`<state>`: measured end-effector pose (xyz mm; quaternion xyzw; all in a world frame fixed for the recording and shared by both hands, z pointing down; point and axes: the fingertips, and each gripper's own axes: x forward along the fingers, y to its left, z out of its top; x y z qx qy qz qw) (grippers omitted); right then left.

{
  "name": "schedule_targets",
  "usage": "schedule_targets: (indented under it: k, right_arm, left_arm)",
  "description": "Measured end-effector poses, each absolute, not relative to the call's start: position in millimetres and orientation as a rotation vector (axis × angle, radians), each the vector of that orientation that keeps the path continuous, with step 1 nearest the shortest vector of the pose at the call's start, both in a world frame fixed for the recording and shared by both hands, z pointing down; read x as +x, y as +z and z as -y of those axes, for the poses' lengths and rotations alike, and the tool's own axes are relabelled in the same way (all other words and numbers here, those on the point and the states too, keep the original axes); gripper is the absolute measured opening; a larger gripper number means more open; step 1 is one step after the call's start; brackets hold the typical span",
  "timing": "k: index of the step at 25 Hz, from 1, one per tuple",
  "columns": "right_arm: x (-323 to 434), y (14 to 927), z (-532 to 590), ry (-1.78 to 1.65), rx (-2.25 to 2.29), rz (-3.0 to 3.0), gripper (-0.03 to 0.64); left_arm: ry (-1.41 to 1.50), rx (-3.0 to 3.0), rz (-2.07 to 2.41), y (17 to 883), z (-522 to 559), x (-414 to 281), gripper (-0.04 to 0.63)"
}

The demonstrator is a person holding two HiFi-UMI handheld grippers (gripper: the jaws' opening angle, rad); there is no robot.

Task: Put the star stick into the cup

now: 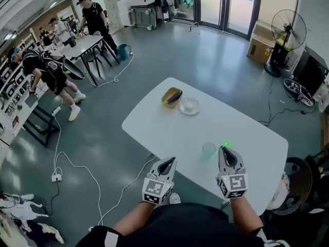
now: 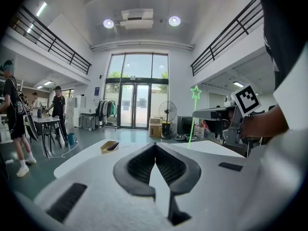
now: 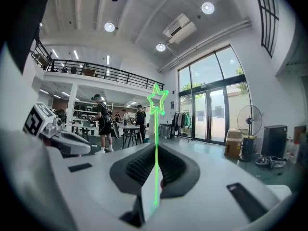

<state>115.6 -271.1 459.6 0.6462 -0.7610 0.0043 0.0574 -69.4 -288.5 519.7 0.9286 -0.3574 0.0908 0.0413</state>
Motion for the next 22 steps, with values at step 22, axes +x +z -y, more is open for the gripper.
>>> schedule_targets:
  k: [22]
  right_arm:
    - [158.1,450.9,321.5,-0.044,1.966,2.390,0.020]
  left_arm:
    - [0.278,2.815,1.125,531.4,321.3,-21.2,0.011]
